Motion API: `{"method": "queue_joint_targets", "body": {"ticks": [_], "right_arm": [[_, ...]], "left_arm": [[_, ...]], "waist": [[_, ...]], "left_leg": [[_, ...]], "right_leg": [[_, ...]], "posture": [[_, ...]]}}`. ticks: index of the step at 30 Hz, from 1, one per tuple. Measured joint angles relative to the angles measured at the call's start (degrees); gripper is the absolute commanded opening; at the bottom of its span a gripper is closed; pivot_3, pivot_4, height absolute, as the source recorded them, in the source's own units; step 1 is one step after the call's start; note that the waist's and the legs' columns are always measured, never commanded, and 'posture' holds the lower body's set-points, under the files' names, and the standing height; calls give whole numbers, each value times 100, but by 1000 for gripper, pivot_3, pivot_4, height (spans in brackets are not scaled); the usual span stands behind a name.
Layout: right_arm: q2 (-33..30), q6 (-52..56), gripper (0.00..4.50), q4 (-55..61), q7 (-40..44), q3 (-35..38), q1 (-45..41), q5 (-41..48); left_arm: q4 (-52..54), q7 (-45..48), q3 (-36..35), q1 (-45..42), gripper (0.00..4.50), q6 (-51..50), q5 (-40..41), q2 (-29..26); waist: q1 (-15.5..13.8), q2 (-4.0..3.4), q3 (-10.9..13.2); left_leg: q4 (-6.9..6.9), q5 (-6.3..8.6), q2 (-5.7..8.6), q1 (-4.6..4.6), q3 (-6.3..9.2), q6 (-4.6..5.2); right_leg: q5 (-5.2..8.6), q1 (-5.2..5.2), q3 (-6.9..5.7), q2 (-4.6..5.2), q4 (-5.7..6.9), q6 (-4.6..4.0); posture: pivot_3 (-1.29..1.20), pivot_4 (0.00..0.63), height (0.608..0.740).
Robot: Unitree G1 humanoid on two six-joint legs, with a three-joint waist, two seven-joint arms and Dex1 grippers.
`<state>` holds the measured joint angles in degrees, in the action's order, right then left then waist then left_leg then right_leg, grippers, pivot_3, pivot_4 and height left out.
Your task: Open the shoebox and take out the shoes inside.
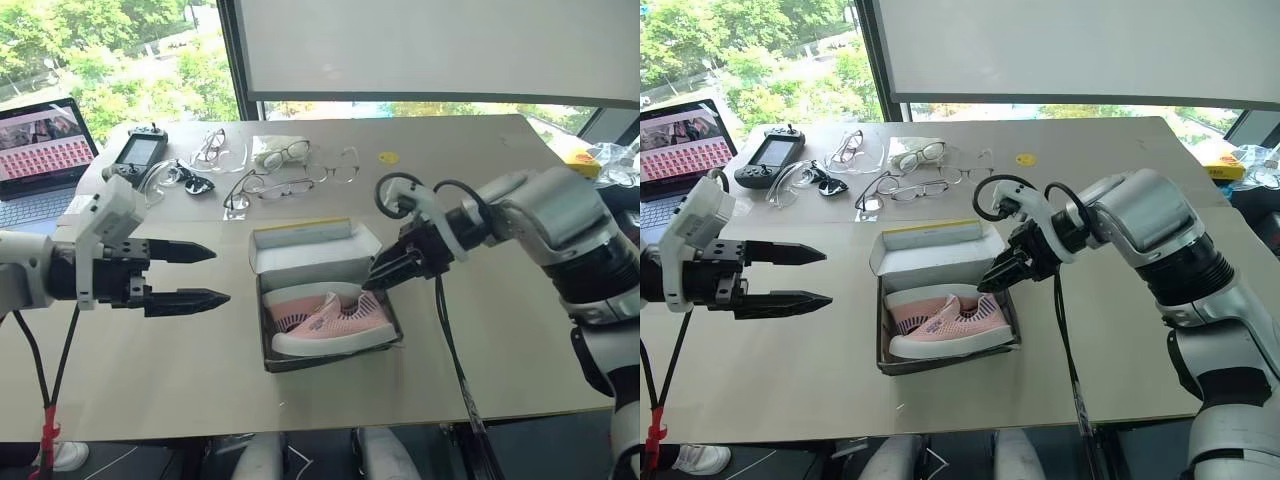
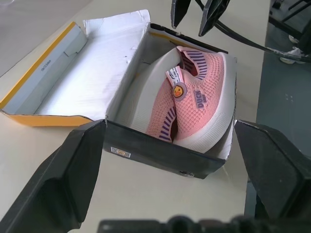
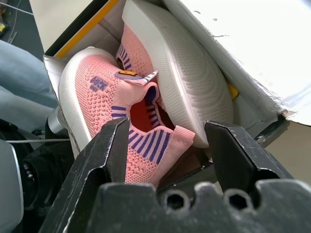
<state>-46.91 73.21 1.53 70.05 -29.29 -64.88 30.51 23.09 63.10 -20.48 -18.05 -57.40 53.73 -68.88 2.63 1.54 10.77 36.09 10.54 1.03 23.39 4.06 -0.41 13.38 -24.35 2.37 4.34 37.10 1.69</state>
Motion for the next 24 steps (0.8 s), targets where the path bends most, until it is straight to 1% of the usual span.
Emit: {"method": "queue_joint_targets", "body": {"ticks": [6,12,24], "right_arm": [[32,-99,2978,58,66,-378,82,-203],[51,-453,2978,82,222,-540,82,-453],[76,-685,2978,-24,641,-741,81,-704]], "left_arm": [[12,-20,8,-1,4500,1,-6,40],[135,-7,129,253,4500,12,-190,-27],[323,-141,116,253,4500,-31,-62,-26]], "waist": [[5,0,0],[3,0,0],[1,0,0]], "left_leg": [[0,0,0,1,0,0],[-1,0,-1,1,0,0],[1,0,0,-1,1,0]], "right_leg": [[0,-2,1,0,0,0],[0,-2,0,-1,2,0],[0,1,0,0,1,0]], "posture": [[0,150,740],[0,150,740],[0,150,740]]}}
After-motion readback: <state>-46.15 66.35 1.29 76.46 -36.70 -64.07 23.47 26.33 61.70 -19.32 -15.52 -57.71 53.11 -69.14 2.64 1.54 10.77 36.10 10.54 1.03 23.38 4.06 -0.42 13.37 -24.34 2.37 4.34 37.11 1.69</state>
